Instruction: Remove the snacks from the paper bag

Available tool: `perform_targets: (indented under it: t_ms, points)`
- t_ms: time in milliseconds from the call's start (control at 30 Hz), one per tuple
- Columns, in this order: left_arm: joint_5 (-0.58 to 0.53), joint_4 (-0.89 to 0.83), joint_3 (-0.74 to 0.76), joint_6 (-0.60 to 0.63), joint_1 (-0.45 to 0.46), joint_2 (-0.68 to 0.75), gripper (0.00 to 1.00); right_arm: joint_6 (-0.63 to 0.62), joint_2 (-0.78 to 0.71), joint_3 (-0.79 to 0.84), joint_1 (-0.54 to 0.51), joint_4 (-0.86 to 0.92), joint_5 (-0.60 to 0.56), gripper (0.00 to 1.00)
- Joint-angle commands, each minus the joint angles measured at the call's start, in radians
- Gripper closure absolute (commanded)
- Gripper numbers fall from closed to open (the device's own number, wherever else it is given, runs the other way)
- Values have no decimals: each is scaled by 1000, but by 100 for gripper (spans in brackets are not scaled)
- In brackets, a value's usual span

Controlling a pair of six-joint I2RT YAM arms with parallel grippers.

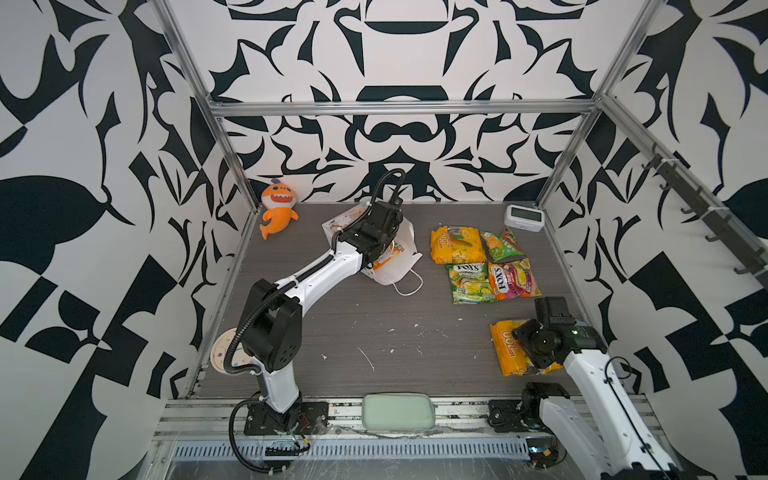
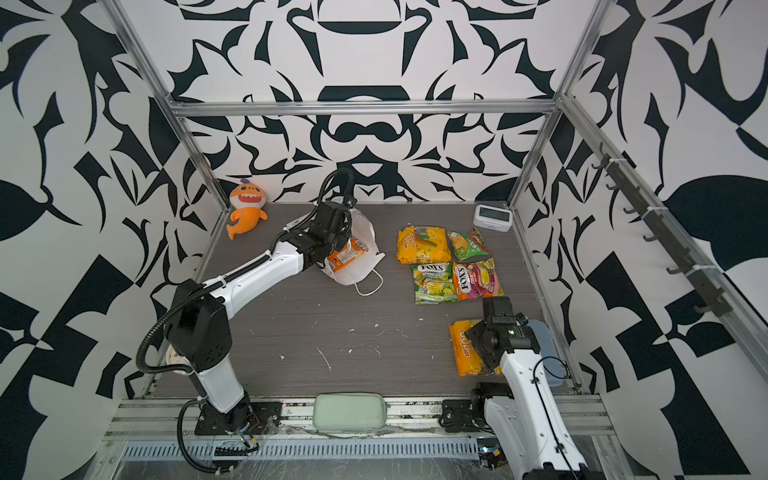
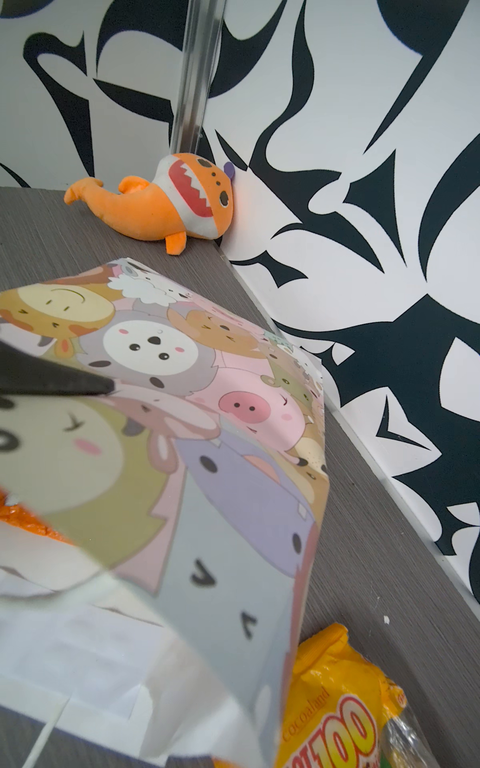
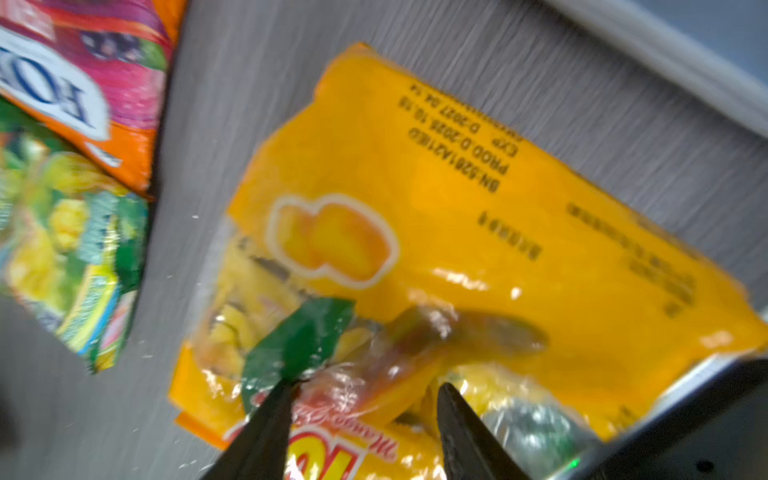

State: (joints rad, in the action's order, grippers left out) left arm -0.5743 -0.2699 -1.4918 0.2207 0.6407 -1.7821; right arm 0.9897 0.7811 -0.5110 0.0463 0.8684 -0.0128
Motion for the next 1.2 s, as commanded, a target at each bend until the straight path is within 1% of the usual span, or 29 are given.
perform_targets:
  t_ms: [0, 233, 333, 600, 800, 933, 1067, 1133, 1167]
  points:
    - [-1, 24, -33, -11, 1, 9, 100, -26, 4, 20, 3, -72, -59, 43]
    - [-5, 15, -42, -9, 1, 8, 100, -68, 59, 46, 3, -201, -68, 44]
    - [-9, 7, -47, -9, 2, 5, 100, -86, 96, 33, 4, -227, -82, 44]
    - [-18, -3, -50, -4, 5, 11, 100, -76, 148, 12, 4, -321, -93, 44]
    - [-19, -20, -66, -5, 14, 9, 100, -68, 201, -10, 4, -378, -57, 45]
    - [-18, -36, -74, -3, 17, 6, 100, -81, 168, -82, 4, -332, -52, 46]
    - [-14, -40, -72, -7, 18, 13, 100, -122, 81, -195, 4, -256, -111, 46]
    - [-6, -47, -74, -11, 19, 16, 100, -154, 67, -249, 4, -243, -114, 46]
    - [-1, -49, -75, -15, 19, 19, 100, -172, 70, -272, 4, -260, -86, 50]
